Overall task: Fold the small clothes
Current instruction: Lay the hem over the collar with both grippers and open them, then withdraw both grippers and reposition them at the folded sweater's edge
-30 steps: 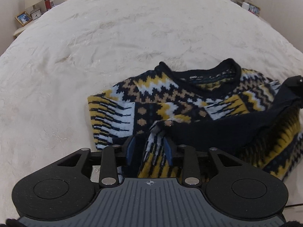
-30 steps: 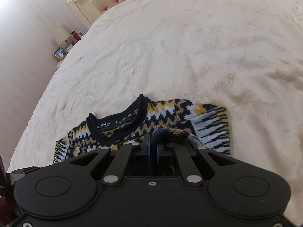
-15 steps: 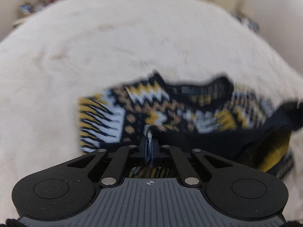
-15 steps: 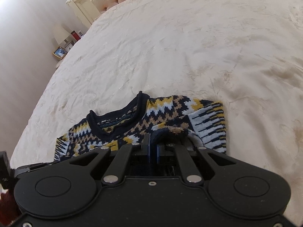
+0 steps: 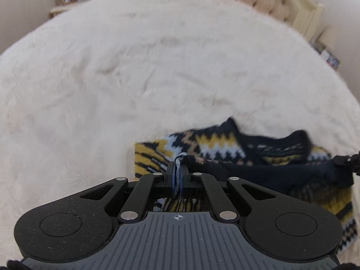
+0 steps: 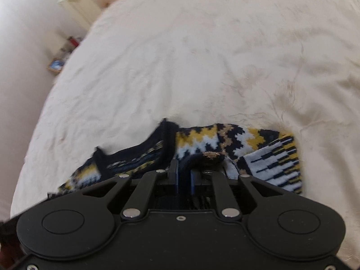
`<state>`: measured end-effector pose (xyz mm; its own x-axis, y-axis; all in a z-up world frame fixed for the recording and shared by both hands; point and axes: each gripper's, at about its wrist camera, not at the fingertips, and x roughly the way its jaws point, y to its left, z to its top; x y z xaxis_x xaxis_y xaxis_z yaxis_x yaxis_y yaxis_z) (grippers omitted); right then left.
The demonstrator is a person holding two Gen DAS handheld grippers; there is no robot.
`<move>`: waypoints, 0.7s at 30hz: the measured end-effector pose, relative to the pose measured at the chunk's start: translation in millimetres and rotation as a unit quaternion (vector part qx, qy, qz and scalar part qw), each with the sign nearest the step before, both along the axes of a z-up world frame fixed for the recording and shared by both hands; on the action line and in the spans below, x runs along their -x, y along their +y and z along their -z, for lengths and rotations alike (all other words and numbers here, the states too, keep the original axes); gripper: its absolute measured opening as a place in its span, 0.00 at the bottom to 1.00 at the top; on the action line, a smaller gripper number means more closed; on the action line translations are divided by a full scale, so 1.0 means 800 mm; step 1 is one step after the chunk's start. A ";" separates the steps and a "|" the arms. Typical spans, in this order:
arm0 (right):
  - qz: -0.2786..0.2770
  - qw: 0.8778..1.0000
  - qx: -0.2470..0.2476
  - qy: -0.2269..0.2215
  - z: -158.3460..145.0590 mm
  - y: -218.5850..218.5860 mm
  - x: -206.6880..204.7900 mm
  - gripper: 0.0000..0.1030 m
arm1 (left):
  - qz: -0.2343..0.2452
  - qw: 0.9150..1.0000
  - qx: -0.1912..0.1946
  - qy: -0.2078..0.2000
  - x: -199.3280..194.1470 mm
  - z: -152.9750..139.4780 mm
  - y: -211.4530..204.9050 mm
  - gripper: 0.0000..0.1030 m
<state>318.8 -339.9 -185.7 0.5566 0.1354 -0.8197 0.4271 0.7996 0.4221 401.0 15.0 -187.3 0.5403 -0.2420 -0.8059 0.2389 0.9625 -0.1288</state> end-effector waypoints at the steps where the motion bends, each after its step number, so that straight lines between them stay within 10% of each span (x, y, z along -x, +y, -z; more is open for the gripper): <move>1: 0.005 1.000 -0.002 0.003 0.003 -0.001 -0.002 0.21 | -0.007 1.000 -0.001 0.005 -0.003 0.005 0.000 0.07; 5: 0.019 1.000 -0.016 -0.004 0.007 -0.010 0.002 0.30 | -0.034 0.999 0.032 0.024 -0.007 0.014 0.011 0.23; 9: 0.028 0.999 -0.009 -0.036 -0.004 -0.019 0.013 0.60 | -0.052 0.998 0.037 0.008 -0.004 0.006 0.030 0.29; 21: -0.046 0.996 0.065 -0.037 -0.032 0.011 0.037 0.60 | -0.002 1.000 0.021 0.002 0.034 -0.030 0.009 0.45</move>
<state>289.6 -331.4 -160.4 0.6071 0.0839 -0.7902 0.3205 0.8841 0.3401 373.6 22.6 -163.1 0.5383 -0.2740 -0.7970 0.2341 0.9571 -0.1709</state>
